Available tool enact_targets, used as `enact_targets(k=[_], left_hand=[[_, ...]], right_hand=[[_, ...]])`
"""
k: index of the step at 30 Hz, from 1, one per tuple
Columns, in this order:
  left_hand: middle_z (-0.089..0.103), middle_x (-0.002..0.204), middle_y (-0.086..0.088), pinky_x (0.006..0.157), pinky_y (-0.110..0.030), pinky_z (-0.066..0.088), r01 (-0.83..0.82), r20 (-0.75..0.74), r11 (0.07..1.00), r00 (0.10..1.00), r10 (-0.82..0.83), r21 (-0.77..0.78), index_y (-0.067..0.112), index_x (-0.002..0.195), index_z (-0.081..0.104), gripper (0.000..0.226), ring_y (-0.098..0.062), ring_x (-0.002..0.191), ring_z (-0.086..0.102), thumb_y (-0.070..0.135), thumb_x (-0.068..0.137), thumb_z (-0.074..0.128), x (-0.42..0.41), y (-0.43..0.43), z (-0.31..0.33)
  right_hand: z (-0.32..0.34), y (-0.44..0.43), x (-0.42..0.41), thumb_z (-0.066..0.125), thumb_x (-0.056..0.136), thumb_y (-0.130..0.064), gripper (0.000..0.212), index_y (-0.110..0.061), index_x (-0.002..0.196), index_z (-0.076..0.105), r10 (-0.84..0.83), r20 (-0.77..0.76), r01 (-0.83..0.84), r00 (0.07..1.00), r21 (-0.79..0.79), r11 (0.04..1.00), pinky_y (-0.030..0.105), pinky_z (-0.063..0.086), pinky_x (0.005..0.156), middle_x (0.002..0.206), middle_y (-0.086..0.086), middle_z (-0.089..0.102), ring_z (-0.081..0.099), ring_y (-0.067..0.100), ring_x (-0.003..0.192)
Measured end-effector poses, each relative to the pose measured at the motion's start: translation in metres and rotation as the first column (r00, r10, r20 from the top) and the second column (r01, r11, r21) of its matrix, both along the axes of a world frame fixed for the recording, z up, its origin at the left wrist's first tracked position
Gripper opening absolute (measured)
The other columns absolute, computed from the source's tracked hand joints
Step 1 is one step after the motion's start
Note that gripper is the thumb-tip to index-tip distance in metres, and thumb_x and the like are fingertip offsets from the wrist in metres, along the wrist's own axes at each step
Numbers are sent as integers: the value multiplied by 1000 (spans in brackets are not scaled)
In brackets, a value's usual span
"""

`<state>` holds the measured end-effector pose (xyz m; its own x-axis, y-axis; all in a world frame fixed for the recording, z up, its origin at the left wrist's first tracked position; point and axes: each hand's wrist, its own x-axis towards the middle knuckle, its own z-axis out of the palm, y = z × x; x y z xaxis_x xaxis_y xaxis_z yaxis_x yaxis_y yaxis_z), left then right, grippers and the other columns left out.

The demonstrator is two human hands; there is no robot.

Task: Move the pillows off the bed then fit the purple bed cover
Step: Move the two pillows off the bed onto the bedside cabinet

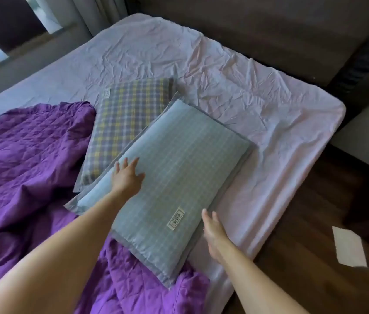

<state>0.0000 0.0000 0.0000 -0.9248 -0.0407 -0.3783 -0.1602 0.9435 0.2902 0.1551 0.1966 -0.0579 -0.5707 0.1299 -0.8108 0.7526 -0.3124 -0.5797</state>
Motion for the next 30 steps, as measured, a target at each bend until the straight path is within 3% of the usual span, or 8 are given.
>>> enact_targets(k=[3,7,10,13,16,23,26,30], left_hand=[[12,157,-7,118,-50,4,-35,5,992,999,36,-123,33,148,15,61,-28,145,2,37,95,46,-22,-12,-18],[32,149,-8,116,-50,4,-142,61,990,988,143,-19,38,147,12,67,-29,137,31,44,92,49,-40,-17,-28],[52,132,-10,114,-44,15,-152,22,988,988,153,-26,32,143,28,62,-31,124,45,45,88,54,-45,-18,-23],[67,102,-5,105,-44,35,-203,-10,972,979,205,122,23,114,60,30,-28,106,56,34,86,58,-41,-14,-15],[69,86,-7,87,-46,52,-257,-23,922,961,276,289,20,91,68,12,-29,87,64,25,85,58,-38,0,-6],[67,77,-18,62,-40,48,-224,-136,888,944,300,401,11,76,66,16,-36,73,63,19,85,57,-9,100,43],[64,79,-19,61,-38,47,-191,-155,868,944,290,458,9,71,64,18,-38,78,62,19,84,59,9,168,58],[53,99,-5,83,-38,41,-121,-211,864,944,252,489,3,79,64,20,-29,107,44,19,89,56,38,276,83]], right_hand=[[-22,-10,-11,38,100,-32,70,-14,149,-9,5,1,-5,1000,74,997,33,18,113,159,5,6,17,20,144],[-46,-24,-23,49,97,-24,81,-16,149,-13,-25,20,24,999,41,999,34,22,115,157,5,13,26,19,140],[-55,-28,-34,59,91,-23,86,-20,150,-4,-149,-2,149,989,20,989,43,28,114,156,4,19,31,20,138],[-45,-26,-40,56,92,-24,74,-28,149,8,-227,-26,227,973,-7,974,48,34,110,154,2,25,37,21,135],[-29,-7,-43,47,97,-15,66,-26,150,10,-253,-83,260,964,93,961,41,28,114,155,-1,19,29,20,139],[38,108,-39,43,96,-17,50,-27,143,32,-229,-205,283,952,292,914,43,48,98,142,1,39,54,22,118],[70,179,-17,46,92,-22,49,-27,140,37,-224,-234,304,946,406,862,44,49,97,140,5,41,54,24,117],[119,278,17,46,94,-17,47,-19,140,40,-252,-280,366,926,506,781,36,47,96,124,7,40,55,21,102]])
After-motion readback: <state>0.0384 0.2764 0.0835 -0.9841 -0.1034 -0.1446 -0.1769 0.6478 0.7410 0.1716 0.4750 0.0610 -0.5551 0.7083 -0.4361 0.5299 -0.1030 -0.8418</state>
